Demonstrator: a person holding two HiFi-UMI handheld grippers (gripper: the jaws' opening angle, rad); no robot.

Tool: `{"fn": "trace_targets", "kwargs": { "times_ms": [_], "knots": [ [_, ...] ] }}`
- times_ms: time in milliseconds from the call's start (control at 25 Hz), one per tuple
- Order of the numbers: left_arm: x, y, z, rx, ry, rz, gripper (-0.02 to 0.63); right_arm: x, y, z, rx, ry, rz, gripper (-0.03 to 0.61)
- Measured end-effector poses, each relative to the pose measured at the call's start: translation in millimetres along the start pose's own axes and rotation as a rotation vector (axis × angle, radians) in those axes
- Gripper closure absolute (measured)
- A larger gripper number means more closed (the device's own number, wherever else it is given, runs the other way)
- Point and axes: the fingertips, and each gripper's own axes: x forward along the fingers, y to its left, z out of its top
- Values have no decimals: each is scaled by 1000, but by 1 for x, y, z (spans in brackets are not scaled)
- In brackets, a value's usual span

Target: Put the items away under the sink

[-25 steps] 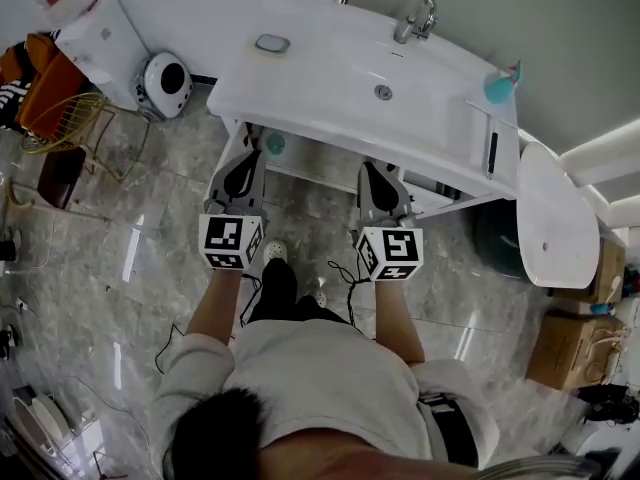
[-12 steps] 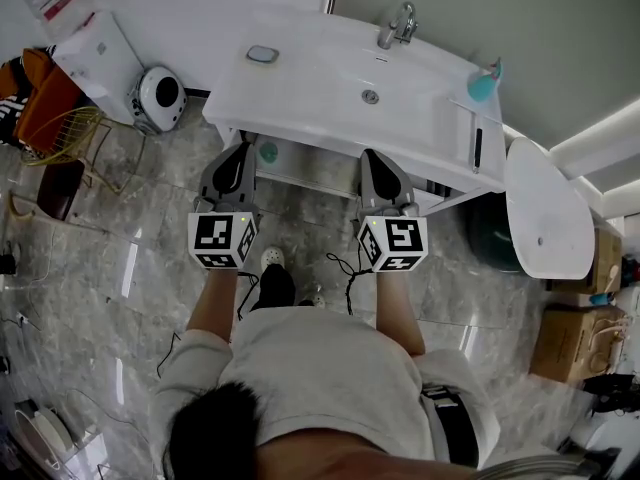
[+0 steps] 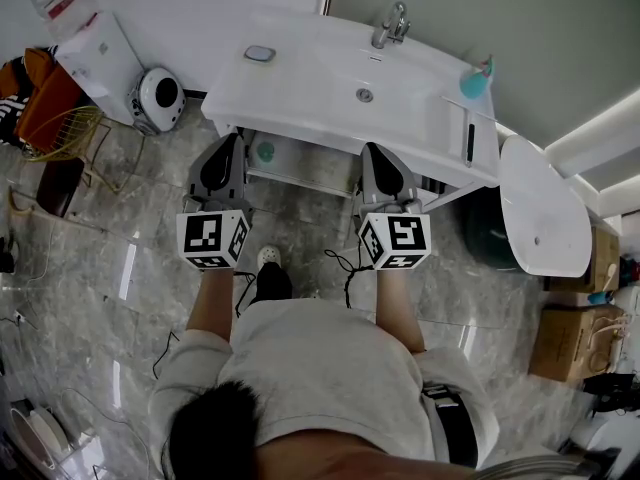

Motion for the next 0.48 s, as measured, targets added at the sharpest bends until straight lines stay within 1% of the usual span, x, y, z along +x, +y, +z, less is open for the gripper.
{"fn": "trace_targets", "kwargs": {
  "times_ms": [480],
  "knots": [
    [-27, -21, 12, 12, -36, 1, 606, -32, 3, 12, -7, -30, -1, 568]
  ]
}}
